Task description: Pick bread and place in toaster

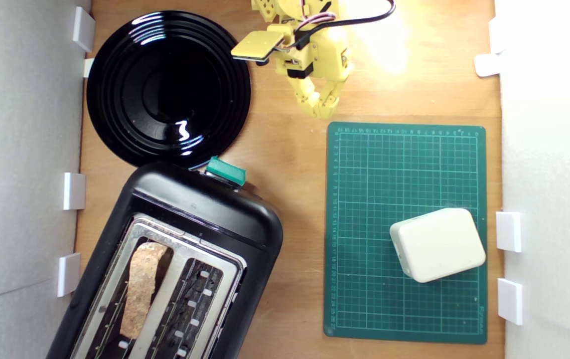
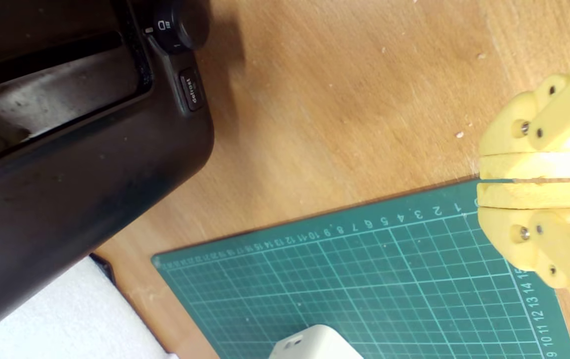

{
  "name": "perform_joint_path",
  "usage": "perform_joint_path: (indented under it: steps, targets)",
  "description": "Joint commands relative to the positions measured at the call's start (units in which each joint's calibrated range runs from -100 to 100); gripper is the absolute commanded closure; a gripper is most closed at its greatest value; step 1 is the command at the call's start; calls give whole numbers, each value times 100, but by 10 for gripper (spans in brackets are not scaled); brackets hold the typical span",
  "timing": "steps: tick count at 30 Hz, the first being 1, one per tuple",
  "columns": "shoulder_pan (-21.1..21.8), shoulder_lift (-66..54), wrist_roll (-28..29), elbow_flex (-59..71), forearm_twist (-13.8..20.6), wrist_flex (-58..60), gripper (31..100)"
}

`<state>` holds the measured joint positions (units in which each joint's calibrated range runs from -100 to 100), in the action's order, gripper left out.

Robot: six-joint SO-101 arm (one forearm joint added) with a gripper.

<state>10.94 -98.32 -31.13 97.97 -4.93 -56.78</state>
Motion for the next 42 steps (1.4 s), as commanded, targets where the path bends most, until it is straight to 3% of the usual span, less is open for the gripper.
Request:
perform_joint_path:
  steps: [1, 2, 12, 42]
  targets:
    - [-54, -76, -3, 40, 76, 12, 994]
    - [-54, -76, 23, 40, 294, -64, 994]
    - [-54, -68, 13, 49, 511, -192, 994]
    - [-38, -60, 23, 40, 502, -192, 994]
